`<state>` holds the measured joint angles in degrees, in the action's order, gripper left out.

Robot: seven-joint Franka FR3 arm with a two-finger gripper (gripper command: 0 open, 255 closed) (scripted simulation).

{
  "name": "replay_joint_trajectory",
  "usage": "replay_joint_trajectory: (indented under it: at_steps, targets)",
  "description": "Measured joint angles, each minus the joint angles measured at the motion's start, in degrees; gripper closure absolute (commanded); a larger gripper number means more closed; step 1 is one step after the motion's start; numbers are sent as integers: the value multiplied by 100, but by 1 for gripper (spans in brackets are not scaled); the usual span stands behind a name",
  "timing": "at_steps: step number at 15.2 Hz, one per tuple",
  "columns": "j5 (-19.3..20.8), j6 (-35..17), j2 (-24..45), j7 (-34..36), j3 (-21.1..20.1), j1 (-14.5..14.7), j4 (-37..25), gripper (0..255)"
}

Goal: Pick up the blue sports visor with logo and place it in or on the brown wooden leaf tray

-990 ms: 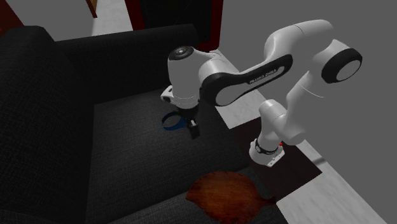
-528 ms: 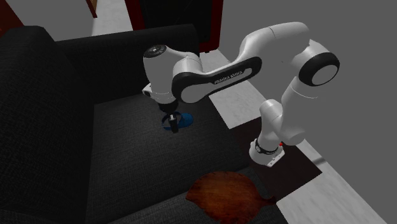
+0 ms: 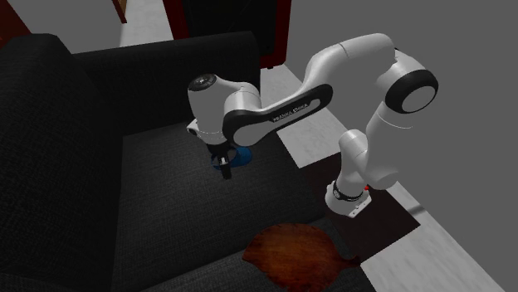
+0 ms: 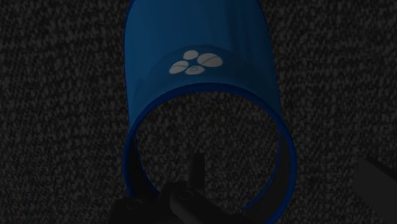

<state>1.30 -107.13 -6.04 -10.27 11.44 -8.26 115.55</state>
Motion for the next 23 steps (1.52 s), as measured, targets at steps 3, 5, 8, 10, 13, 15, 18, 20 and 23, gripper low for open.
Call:
replay_joint_trajectory:
  at_steps: [3,5,8,10,13,15,18,20,23]
  targets:
    - [2,-49,-8,-2,2,-2,54,0]
    - [2,-56,-12,-1,1,-2,64,0]
    - [2,-59,-13,-1,1,-1,67,255]
    - [-6,-58,-29,-3,-8,5,52,255]
    - [-9,-70,-36,-5,-12,8,61,255]
    - [-6,-72,-39,-16,-6,3,65,255]
    - [-1,-21,-24,-4,-4,0,23,255]
    - [4,97,-32,-3,-3,-3,-75,255]
    - [6,314,-54,7,-10,2,-267,255]
